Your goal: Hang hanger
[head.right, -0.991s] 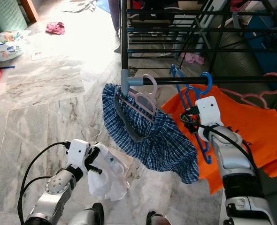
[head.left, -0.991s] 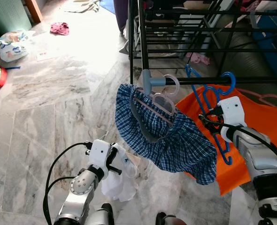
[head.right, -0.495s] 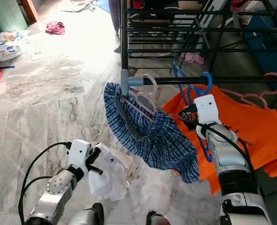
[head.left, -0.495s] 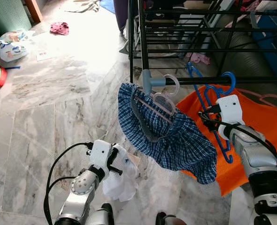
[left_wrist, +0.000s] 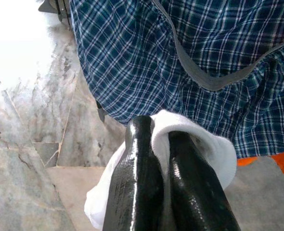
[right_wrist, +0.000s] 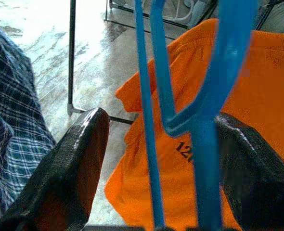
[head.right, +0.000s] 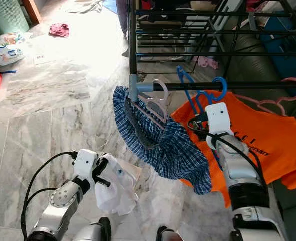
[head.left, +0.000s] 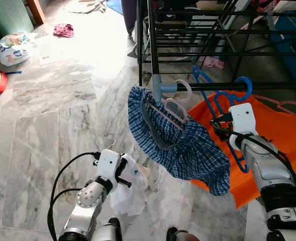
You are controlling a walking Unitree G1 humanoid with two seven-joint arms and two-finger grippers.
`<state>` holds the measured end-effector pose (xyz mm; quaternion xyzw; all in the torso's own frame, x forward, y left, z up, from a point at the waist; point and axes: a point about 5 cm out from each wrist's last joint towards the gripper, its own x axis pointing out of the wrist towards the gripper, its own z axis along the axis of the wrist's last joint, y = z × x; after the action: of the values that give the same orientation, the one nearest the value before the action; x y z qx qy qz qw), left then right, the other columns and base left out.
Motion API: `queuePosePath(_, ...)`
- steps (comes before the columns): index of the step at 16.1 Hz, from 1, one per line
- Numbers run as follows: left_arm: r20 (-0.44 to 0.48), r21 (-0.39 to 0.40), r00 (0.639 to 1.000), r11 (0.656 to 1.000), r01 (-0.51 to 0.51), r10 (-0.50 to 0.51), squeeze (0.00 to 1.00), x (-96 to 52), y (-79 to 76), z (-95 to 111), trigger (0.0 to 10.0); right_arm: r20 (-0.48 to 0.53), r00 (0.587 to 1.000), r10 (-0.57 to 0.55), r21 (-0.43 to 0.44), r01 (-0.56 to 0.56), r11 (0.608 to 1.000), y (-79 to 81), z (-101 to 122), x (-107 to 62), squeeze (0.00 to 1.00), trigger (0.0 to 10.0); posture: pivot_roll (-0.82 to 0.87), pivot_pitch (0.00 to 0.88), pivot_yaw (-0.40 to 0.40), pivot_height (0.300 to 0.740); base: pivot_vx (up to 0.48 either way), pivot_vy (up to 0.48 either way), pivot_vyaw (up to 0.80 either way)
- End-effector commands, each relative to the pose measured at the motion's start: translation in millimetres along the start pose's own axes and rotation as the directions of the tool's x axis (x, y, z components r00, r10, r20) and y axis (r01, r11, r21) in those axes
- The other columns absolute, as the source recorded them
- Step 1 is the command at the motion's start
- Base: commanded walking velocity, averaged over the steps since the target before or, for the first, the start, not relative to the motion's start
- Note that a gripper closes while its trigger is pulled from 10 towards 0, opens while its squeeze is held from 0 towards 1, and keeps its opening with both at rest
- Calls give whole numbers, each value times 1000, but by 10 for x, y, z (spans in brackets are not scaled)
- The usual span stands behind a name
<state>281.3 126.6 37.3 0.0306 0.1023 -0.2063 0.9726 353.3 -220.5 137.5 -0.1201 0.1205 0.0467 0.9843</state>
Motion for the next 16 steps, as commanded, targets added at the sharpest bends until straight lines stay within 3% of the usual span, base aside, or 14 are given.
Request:
queuePosePath(1,-23,6,1000,1000,13,-13,0,-2,-40,-47,10000,-7,1000,-2,2,2,1000,-1,-26,0,0,2118,41,225,-12,740,0,0,0)
queuePosePath(3,-25,4,1000,1000,15,-15,0,0,-55,-54,10000,-10,1000,-6,5,6,1000,-4,-44,5,0,0,40,224,-15,740,0,0,0)
queuePosePath(13,-28,6,1000,1000,14,-14,0,7,-67,-60,10000,-2,998,-63,2,63,998,-110,-68,-3,0,0,40,220,-17,740,0,0,0)
queuePosePath(16,-28,5,1000,1000,14,-14,0,14,-71,-60,10000,55,994,-91,21,90,996,-133,-15,-28,0,0,37,218,-19,740,0,0,0)
